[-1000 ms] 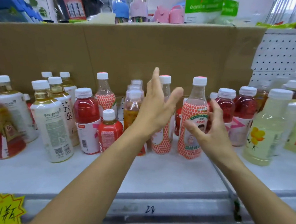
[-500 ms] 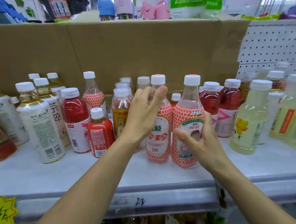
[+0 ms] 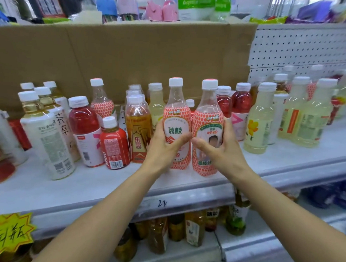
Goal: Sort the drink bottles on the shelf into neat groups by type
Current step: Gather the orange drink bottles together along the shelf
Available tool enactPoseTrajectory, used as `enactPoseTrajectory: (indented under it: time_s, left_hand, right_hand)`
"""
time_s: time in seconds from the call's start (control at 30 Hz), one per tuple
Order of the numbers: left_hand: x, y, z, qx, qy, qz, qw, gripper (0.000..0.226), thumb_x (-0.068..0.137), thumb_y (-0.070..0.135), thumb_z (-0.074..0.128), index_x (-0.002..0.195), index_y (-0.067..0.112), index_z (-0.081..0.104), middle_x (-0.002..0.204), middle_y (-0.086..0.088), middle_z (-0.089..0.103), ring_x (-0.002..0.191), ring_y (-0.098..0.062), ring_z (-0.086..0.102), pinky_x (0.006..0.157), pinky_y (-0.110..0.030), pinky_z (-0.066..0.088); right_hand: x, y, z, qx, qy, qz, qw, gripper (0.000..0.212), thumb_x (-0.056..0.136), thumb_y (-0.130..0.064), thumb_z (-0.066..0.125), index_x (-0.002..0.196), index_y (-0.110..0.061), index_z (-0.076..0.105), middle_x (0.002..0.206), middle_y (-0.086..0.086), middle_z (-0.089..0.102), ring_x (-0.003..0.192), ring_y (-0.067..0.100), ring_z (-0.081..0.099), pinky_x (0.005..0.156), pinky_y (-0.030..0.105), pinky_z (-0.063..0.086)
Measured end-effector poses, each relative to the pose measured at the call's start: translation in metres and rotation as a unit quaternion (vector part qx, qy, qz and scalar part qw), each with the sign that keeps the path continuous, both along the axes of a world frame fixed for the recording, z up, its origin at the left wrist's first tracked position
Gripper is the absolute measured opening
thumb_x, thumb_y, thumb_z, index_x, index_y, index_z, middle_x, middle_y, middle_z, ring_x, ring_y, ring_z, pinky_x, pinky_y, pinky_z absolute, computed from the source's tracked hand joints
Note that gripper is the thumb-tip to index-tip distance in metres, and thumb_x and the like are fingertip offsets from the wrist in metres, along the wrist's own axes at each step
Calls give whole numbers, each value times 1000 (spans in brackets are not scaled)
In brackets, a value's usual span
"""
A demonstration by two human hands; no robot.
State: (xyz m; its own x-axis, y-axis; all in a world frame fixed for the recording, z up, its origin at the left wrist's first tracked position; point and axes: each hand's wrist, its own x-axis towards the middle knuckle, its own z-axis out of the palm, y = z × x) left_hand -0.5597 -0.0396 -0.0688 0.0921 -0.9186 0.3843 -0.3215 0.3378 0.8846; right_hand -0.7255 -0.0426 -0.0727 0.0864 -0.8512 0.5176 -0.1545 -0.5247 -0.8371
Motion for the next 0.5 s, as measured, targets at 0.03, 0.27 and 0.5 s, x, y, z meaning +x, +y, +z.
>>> enactPoseTrajectory:
  time_s: [0.03,0.27,0.5]
  left_hand:
    - [-3,3,0,-5,11,3,1000,85,68,60,74,139,29,39,123,6,63,111,-11,63,94,-43,56]
    - [-39,36,1,-35,29,-12,999,71,76,55,70,134,30,38,116,6,64,100,-9,67,80,-30,57]
    - [-105,65,-8,-27,31,-10,999,68,70,60,66,126,28,44,108,8,67,91,-8,69,74,-28,59]
  right_hand:
    - [-3,3,1,-3,-1,-3,1000,65,81,-20,79,131,-24,38,119,-6,62,104,-3,63,85,19,55]
    - [-39,36,12,-30,-19,-57,998,63,80,-29,78,127,-28,37,114,-14,58,101,-10,59,77,7,50]
    - [-108,66,3,-26,-15,-56,998,64,80,-29,78,130,-31,38,116,-18,58,105,-10,58,81,7,49]
